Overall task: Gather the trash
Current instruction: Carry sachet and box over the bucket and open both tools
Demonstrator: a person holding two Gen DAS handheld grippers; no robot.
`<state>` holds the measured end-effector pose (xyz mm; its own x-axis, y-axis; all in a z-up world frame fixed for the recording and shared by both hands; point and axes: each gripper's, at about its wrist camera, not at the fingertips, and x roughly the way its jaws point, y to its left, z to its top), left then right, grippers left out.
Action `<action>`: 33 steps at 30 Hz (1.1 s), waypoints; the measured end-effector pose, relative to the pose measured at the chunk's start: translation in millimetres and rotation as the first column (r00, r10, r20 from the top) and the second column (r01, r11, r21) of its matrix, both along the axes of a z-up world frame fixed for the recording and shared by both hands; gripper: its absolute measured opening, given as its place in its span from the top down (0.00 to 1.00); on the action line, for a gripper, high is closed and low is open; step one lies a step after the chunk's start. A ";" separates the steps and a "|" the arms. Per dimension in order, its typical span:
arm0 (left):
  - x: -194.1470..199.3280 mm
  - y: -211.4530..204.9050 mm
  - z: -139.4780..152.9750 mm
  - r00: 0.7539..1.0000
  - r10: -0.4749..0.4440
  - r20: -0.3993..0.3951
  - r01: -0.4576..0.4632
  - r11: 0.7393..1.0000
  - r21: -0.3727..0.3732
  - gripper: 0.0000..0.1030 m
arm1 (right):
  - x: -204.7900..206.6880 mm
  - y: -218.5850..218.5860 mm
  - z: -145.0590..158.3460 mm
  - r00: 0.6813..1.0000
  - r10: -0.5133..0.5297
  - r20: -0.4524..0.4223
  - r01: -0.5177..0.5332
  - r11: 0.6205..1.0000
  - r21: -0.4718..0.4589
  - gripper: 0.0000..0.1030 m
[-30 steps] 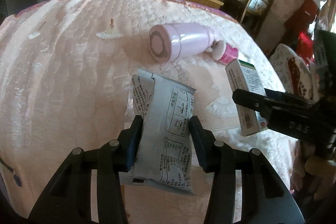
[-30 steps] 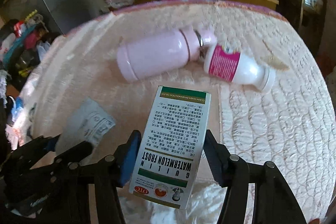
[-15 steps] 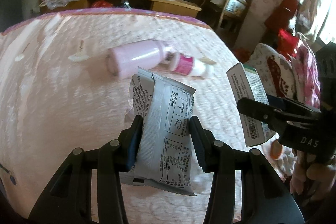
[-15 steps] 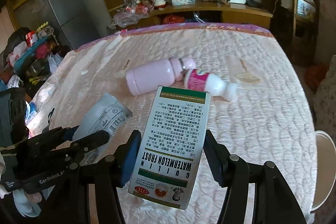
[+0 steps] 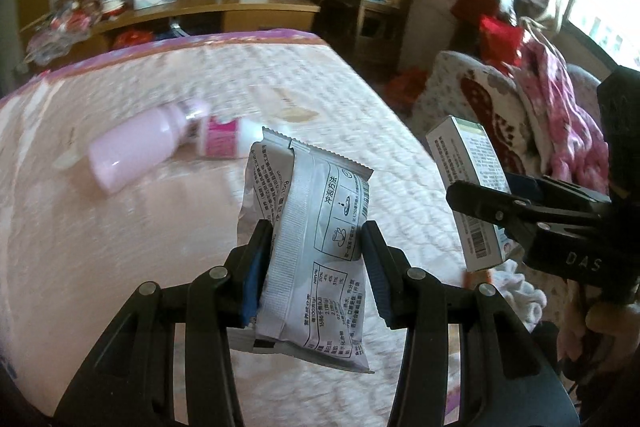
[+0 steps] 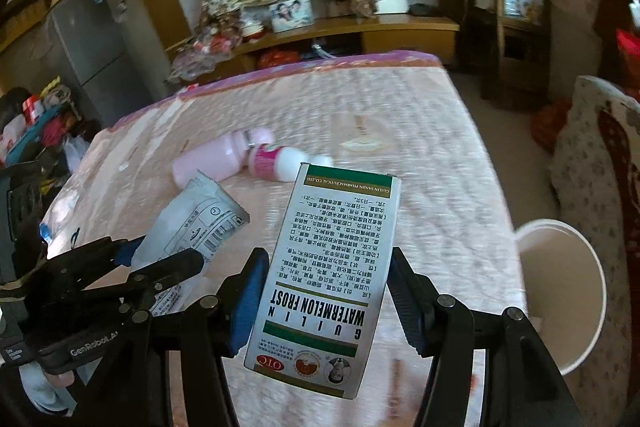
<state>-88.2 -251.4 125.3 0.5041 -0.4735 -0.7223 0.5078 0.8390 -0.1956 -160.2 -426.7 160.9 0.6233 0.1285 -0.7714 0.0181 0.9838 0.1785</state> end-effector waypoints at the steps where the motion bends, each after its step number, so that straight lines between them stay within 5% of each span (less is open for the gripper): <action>1: -1.9 -7.8 0.0 1.000 -0.011 0.002 0.011 1.000 0.004 0.58 | -2.3 -5.9 0.3 1.000 -0.009 0.000 0.009 1.000 -0.002 0.44; 17: -9.8 -142.9 -11.6 0.978 -0.205 -0.033 0.206 0.978 0.030 0.58 | -48.7 -142.5 -15.4 0.970 -0.238 -0.042 0.237 0.971 -0.023 0.44; 33: 5.7 -248.7 -44.9 0.945 -0.298 -0.133 0.303 0.953 0.014 0.57 | -57.4 -242.6 -78.4 0.897 -0.410 -0.166 0.412 0.911 -0.025 0.44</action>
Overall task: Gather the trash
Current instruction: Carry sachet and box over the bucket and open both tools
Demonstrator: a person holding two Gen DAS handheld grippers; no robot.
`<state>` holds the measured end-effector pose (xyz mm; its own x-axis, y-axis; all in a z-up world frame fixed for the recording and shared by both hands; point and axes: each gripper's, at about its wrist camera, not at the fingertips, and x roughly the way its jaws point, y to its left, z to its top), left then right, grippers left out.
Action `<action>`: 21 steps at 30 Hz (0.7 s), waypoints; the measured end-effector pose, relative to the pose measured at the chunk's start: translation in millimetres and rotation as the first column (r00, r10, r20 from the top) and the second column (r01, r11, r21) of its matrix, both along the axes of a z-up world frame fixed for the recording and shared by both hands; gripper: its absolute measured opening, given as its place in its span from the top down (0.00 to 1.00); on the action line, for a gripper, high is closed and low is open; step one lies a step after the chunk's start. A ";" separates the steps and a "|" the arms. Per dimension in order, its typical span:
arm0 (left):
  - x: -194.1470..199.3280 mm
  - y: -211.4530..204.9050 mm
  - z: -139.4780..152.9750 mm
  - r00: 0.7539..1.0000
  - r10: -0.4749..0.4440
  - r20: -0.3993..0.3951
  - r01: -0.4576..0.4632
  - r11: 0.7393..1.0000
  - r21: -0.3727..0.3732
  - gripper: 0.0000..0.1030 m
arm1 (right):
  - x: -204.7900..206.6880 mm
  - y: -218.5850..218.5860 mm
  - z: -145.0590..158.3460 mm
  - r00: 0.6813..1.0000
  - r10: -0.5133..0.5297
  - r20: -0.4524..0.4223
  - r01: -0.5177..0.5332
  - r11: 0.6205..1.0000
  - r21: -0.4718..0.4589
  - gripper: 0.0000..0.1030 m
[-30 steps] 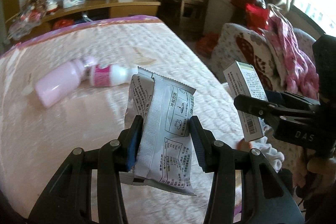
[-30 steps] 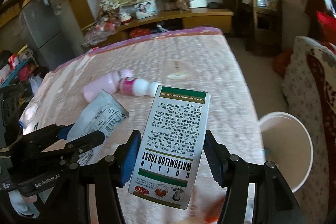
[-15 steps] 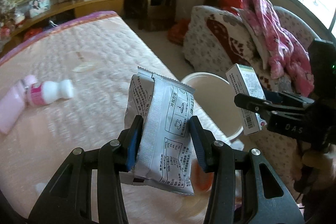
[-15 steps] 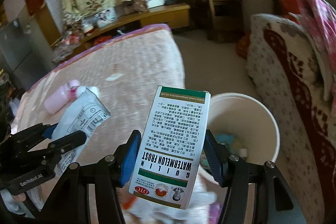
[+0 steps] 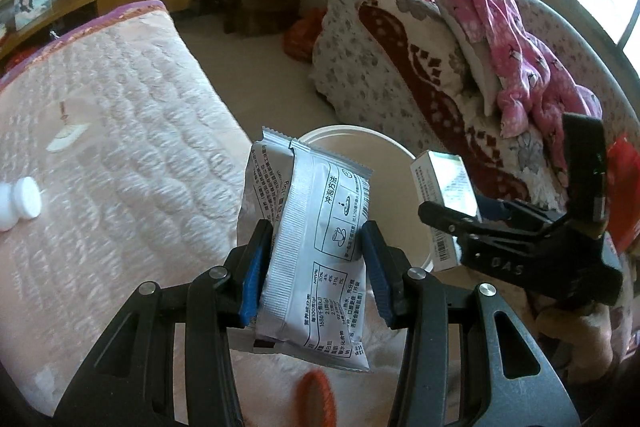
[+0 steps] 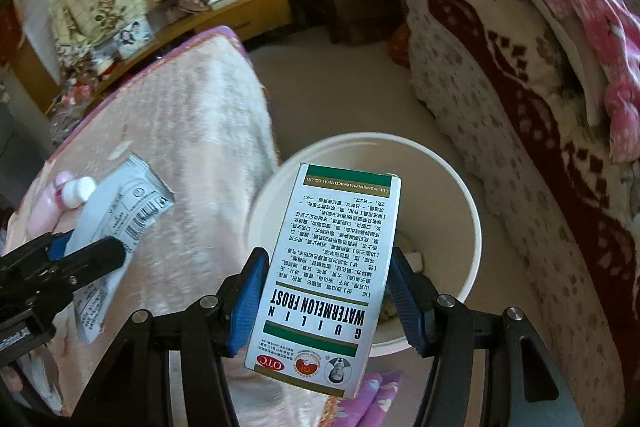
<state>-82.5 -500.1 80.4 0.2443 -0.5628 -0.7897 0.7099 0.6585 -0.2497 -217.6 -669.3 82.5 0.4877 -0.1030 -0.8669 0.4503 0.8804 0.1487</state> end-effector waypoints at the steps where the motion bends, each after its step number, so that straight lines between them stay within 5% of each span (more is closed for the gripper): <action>1: 1.5 -4.2 -2.0 1.000 0.003 -0.002 -0.003 1.000 -0.002 0.57 | 0.9 -4.3 -3.6 1.000 -0.009 -0.004 0.009 1.000 -0.003 0.44; 9: 12.6 -20.3 -10.6 1.000 0.000 -0.025 -0.001 0.999 -0.044 0.46 | 11.6 -24.0 -19.7 0.998 -0.048 -0.035 0.046 0.997 -0.061 0.42; 12: 17.6 -21.8 -11.1 0.998 -0.019 -0.063 0.014 0.997 -0.071 0.44 | 10.3 -30.5 -19.4 0.996 -0.079 -0.028 0.077 0.995 -0.056 0.30; 21: 12.8 -1.7 -0.7 1.000 -0.005 -0.021 0.004 0.999 -0.049 0.41 | 1.1 -17.9 -15.0 0.998 -0.053 -0.034 0.052 0.998 -0.039 0.30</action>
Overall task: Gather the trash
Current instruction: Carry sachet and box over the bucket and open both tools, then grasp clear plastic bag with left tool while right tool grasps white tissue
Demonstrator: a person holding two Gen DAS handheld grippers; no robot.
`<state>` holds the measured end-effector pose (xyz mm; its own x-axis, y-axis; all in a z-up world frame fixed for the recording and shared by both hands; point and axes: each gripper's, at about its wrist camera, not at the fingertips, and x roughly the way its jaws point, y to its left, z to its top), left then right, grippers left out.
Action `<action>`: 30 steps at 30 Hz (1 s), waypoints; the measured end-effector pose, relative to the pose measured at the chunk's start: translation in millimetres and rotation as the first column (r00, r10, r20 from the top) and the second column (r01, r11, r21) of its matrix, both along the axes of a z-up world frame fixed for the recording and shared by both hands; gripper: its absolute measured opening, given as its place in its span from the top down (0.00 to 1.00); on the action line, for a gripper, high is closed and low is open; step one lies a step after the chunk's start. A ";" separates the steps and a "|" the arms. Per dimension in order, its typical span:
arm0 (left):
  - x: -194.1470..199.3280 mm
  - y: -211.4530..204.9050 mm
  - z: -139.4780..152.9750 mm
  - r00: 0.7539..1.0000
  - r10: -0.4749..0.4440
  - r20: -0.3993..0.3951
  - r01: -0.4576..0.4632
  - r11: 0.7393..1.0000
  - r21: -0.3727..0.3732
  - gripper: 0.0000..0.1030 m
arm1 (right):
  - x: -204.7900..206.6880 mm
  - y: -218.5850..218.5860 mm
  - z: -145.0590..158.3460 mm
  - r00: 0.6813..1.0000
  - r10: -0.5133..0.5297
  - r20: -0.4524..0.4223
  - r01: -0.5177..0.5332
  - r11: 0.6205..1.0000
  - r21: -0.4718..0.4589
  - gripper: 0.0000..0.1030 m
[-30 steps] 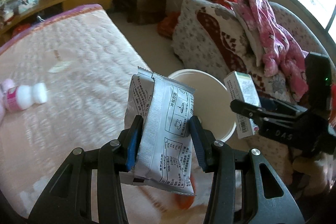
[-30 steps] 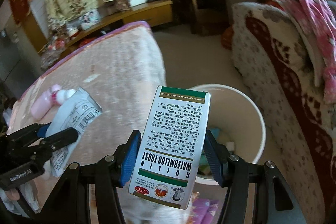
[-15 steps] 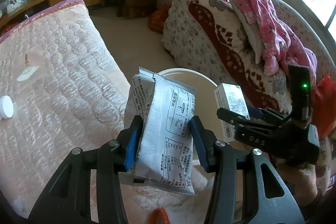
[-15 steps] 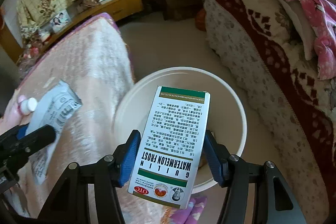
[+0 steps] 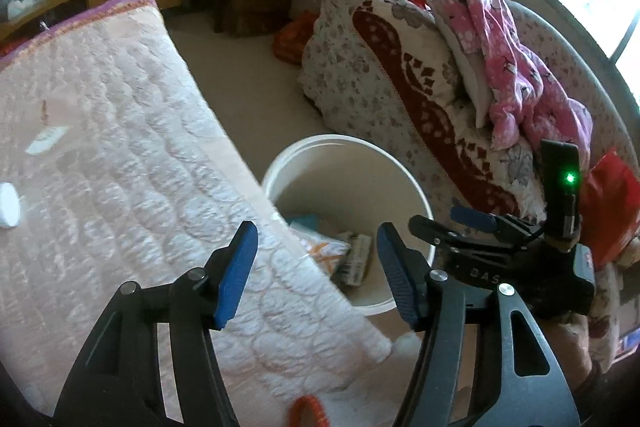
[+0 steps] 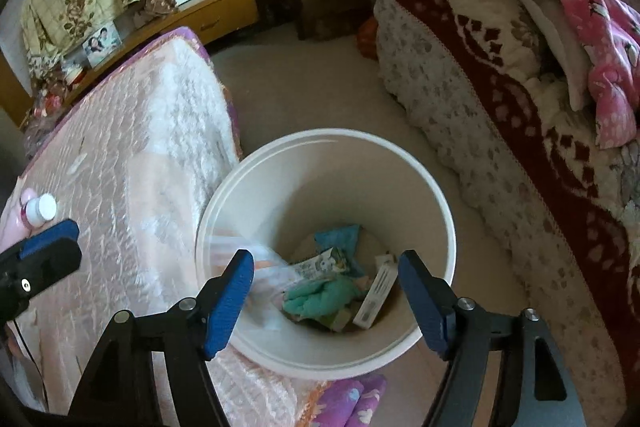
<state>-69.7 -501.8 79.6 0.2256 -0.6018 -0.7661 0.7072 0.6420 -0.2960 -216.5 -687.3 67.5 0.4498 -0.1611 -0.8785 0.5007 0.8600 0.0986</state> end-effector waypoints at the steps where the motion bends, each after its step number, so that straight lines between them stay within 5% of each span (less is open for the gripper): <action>1: -1.4 4.2 1.6 1.000 0.005 0.010 -0.005 1.000 0.004 0.41 | -0.9 2.8 0.8 1.000 0.004 0.002 -0.004 1.000 -0.001 0.30; 17: -21.2 91.9 28.1 0.981 0.132 0.144 -0.138 0.990 0.033 0.41 | 6.5 86.2 53.5 0.986 0.142 0.086 -0.140 0.990 -0.028 0.30; 30: -28.0 182.2 47.4 0.963 0.213 0.166 -0.221 0.975 0.030 0.41 | 17.7 168.7 76.6 0.947 0.297 0.124 -0.296 0.955 -0.028 0.29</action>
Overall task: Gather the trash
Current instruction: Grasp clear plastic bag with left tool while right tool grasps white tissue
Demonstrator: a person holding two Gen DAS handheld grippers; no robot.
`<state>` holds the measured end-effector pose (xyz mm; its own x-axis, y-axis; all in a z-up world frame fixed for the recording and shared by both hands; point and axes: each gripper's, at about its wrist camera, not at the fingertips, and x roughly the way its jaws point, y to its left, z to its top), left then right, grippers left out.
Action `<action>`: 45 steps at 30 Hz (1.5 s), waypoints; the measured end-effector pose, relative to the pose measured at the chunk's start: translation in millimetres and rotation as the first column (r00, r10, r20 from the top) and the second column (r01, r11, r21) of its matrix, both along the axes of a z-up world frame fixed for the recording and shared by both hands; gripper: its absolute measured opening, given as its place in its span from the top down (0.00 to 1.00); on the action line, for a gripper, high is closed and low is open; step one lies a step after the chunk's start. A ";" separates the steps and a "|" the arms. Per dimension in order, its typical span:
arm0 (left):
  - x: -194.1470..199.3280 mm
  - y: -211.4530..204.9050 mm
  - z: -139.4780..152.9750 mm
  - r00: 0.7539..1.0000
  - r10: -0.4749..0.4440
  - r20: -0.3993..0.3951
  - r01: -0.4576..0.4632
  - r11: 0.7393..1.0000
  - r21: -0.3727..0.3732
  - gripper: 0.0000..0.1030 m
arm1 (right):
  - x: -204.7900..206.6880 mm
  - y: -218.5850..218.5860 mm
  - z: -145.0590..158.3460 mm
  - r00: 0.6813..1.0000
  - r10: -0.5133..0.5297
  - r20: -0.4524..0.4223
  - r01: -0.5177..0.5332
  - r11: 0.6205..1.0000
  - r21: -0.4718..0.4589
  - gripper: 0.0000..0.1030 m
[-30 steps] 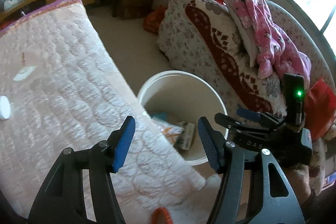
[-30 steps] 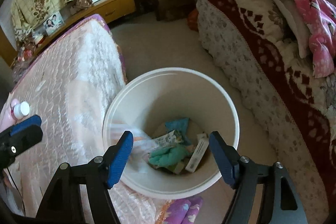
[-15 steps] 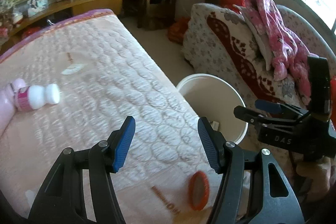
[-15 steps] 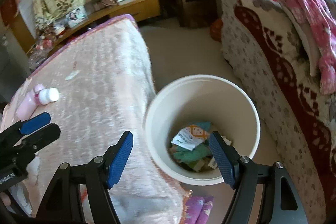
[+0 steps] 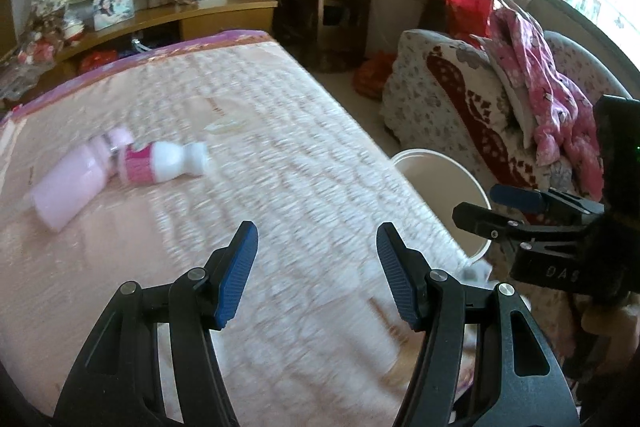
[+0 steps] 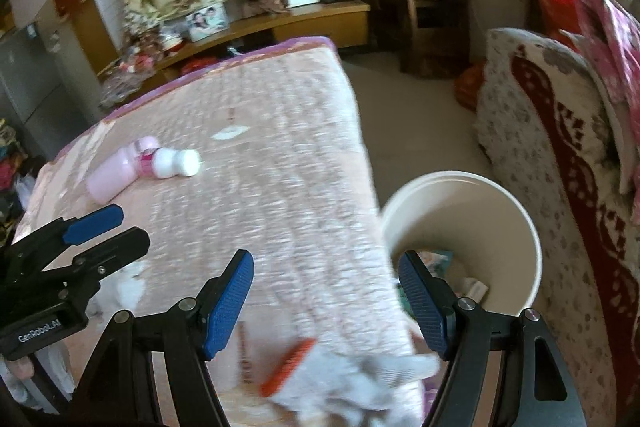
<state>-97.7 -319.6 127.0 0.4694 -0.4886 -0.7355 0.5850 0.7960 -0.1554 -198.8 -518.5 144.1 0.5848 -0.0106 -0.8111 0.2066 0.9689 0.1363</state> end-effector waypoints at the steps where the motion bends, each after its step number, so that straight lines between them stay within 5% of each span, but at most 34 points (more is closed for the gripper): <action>1: 1.1 13.3 0.8 1.000 0.012 -0.008 -0.012 1.000 0.001 0.41 | 1.2 7.8 -0.3 1.000 0.015 -0.002 -0.015 1.000 0.005 0.29; 16: 2.1 166.0 -14.4 0.978 0.191 -0.088 -0.189 0.981 0.034 0.41 | 26.2 147.1 -46.7 0.946 0.311 -0.093 -0.302 0.948 0.100 0.28; 29: -2.3 218.8 -42.9 0.951 0.262 -0.164 -0.258 0.965 0.047 0.41 | 62.5 228.1 -99.1 0.865 0.474 -0.165 -0.466 0.881 0.087 0.28; 31: -4.4 217.8 -44.3 0.953 0.248 -0.174 -0.246 0.969 0.034 0.41 | 65.8 230.3 -104.6 0.867 0.471 -0.160 -0.466 0.882 0.075 0.41; 33: -5.0 215.2 -46.2 0.957 0.223 -0.185 -0.223 0.975 0.021 0.41 | 66.6 227.1 -104.1 0.880 0.453 -0.142 -0.451 0.891 0.049 0.76; 34: -5.8 213.1 -47.8 0.960 0.207 -0.190 -0.207 0.978 0.017 0.41 | 67.1 224.1 -103.0 0.884 0.447 -0.138 -0.442 0.894 0.067 0.80; 45: -12.5 168.4 -85.4 0.973 0.125 -0.195 -0.101 0.987 0.127 0.41 | 50.0 159.7 -67.0 0.940 0.335 -0.063 -0.331 0.941 0.066 0.83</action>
<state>-110.1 -151.2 41.6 0.3528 -0.3474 -0.8688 0.4561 0.8746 -0.1645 -148.8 -358.8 77.1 0.4877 0.2194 -0.8450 -0.1156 0.9756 0.1865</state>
